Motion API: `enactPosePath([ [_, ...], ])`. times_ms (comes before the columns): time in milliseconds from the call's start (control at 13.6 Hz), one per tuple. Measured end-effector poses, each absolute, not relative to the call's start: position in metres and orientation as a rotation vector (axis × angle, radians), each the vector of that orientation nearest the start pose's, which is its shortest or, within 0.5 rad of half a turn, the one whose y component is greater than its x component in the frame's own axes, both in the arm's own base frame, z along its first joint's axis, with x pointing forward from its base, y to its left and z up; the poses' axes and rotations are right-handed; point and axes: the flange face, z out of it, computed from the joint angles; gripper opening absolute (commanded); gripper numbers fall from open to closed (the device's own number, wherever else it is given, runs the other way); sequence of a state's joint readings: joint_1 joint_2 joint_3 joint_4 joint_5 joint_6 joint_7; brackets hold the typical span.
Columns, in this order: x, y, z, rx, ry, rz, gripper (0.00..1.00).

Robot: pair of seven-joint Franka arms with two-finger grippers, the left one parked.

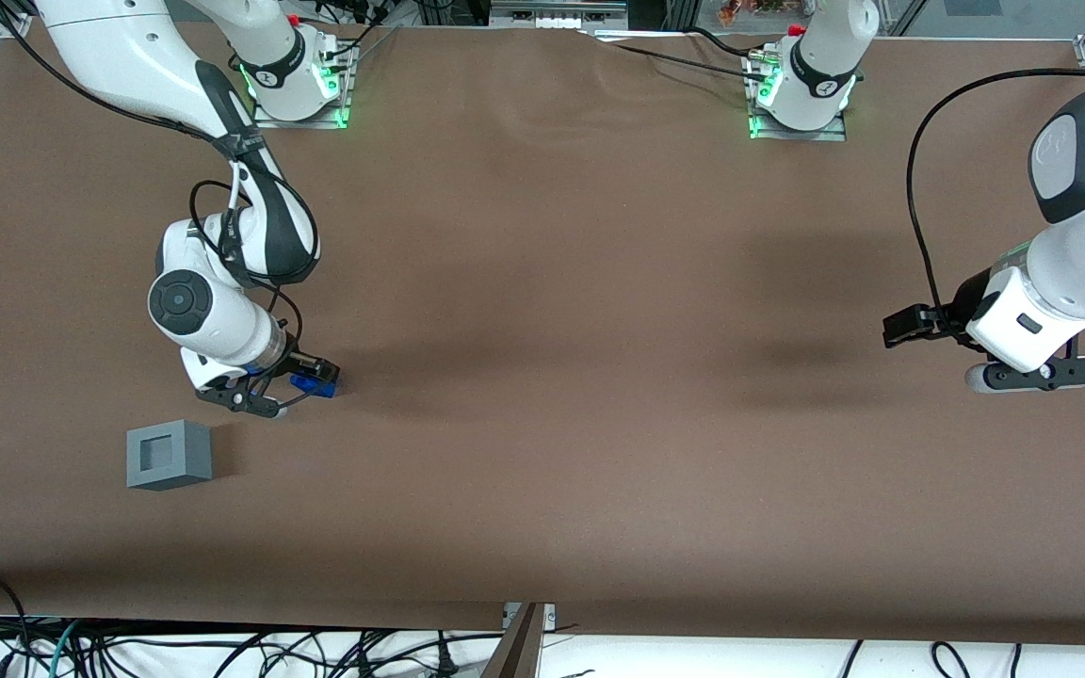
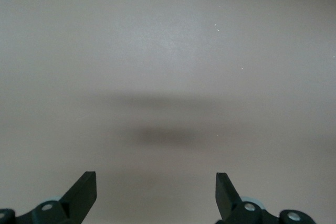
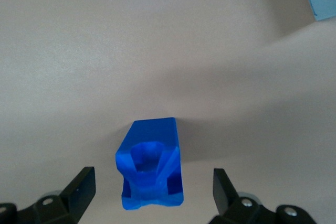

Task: Insert blue part into gray base with right arm
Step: 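Carry the held blue part over the gray base's square opening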

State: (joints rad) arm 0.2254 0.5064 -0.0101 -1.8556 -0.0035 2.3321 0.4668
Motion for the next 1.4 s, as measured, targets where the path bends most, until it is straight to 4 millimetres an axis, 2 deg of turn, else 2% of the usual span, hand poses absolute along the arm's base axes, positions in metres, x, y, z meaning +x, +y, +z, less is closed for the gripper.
enactPosePath([
  [74,0.623,0.137,0.244,-3.135,0.391,0.044,0.98],
  [221,0.623,0.137,0.243,-3.135,0.391,0.047,0.71],
  [294,0.623,0.137,0.242,-3.136,0.391,0.048,0.64],
  [368,0.623,0.136,0.241,-3.136,0.391,0.051,0.61],
  [588,0.622,0.136,0.236,-3.138,0.391,0.057,0.39],
  [882,0.627,0.137,0.241,-3.137,0.346,0.021,0.38],
  [1029,0.643,0.132,0.268,-3.141,0.217,-0.055,0.38],
  [1103,0.654,0.122,0.29,-3.15,0.147,-0.08,0.38],
  [1250,0.674,0.092,0.347,-3.17,0.018,-0.077,0.38],
  [1397,0.689,0.051,0.401,-3.166,-0.082,-0.091,0.38],
])
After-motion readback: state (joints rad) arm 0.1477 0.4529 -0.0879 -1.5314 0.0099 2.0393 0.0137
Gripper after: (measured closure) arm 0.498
